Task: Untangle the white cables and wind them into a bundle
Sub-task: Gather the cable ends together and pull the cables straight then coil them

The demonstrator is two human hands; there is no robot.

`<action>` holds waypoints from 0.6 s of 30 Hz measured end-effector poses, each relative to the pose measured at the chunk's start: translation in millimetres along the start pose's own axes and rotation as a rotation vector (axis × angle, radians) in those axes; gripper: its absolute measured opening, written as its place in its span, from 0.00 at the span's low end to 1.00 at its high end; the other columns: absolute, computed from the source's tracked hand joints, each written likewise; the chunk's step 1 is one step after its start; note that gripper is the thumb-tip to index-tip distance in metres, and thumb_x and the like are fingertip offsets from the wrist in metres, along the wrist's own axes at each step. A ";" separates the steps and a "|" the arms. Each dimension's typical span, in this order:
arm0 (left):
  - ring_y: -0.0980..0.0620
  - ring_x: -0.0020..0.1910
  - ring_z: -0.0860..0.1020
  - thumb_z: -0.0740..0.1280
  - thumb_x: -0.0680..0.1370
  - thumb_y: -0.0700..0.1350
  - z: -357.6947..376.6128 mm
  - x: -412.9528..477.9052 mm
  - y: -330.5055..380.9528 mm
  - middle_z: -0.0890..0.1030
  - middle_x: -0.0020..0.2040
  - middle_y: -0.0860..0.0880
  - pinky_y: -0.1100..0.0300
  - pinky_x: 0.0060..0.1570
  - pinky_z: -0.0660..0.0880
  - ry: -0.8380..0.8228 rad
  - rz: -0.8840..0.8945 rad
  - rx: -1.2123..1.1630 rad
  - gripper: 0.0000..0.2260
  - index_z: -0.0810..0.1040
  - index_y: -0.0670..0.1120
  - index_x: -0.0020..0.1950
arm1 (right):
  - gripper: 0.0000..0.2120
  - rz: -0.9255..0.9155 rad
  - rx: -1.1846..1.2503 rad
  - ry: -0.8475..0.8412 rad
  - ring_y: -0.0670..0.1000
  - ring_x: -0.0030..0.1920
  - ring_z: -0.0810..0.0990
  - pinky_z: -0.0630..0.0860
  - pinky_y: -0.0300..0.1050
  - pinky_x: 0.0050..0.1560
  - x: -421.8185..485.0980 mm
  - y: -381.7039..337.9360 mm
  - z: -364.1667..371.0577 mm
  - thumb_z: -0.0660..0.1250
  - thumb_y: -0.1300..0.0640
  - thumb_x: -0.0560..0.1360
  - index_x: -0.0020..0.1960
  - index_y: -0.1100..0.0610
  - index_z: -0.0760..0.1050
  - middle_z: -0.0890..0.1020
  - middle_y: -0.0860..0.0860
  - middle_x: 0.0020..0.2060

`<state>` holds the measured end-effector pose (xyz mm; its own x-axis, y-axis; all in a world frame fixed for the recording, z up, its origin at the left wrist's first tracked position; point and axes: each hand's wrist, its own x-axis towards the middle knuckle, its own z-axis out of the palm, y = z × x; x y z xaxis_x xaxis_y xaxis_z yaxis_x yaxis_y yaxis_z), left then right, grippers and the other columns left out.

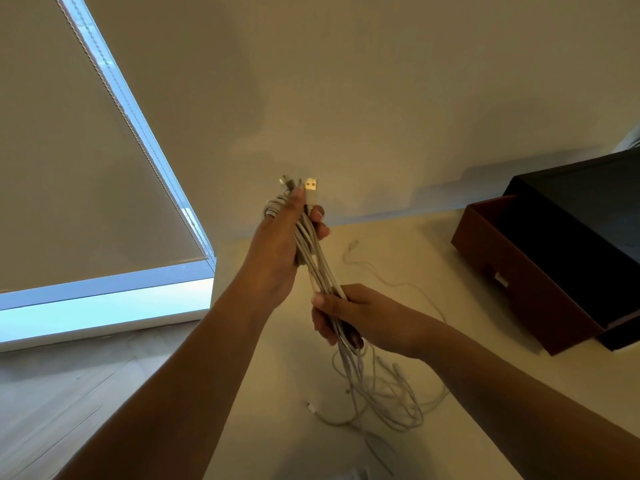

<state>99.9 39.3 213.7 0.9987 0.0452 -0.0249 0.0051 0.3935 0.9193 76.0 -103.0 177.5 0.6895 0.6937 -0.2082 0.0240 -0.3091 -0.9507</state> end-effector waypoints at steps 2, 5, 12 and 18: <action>0.57 0.31 0.75 0.56 0.83 0.52 -4.5 2.2 -0.5 0.76 0.32 0.54 0.60 0.41 0.67 -0.006 -0.037 -0.072 0.18 0.72 0.42 0.67 | 0.20 0.010 -0.006 0.003 0.55 0.32 0.72 0.71 0.43 0.33 -1.2 3.1 1.2 0.56 0.46 0.81 0.41 0.60 0.74 0.77 0.53 0.33; 0.56 0.29 0.74 0.55 0.83 0.51 -5.4 1.6 -2.8 0.74 0.32 0.53 0.61 0.41 0.69 -0.032 -0.059 -0.139 0.20 0.70 0.40 0.69 | 0.16 0.035 -0.013 0.088 0.53 0.30 0.75 0.75 0.42 0.34 0.4 7.6 5.8 0.62 0.48 0.79 0.40 0.60 0.75 0.79 0.53 0.32; 0.58 0.30 0.75 0.54 0.83 0.52 -10.7 3.4 2.9 0.74 0.32 0.55 0.59 0.46 0.68 -0.036 -0.014 -0.094 0.17 0.74 0.44 0.64 | 0.10 -0.016 0.132 0.182 0.53 0.30 0.78 0.76 0.42 0.33 1.0 13.0 -1.6 0.69 0.54 0.74 0.43 0.61 0.76 0.76 0.52 0.29; 0.57 0.30 0.75 0.54 0.83 0.51 -11.5 0.8 0.8 0.74 0.32 0.54 0.59 0.47 0.70 -0.041 -0.017 -0.111 0.17 0.73 0.43 0.64 | 0.10 -0.049 0.098 0.103 0.47 0.39 0.76 0.75 0.42 0.43 -2.5 -0.2 -7.4 0.65 0.51 0.77 0.47 0.55 0.82 0.80 0.45 0.35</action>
<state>100.1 50.2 209.9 0.9997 0.0010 -0.0224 0.0190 0.4930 0.8698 79.6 -109.6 179.9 0.7599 0.6345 -0.1415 -0.0081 -0.2083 -0.9780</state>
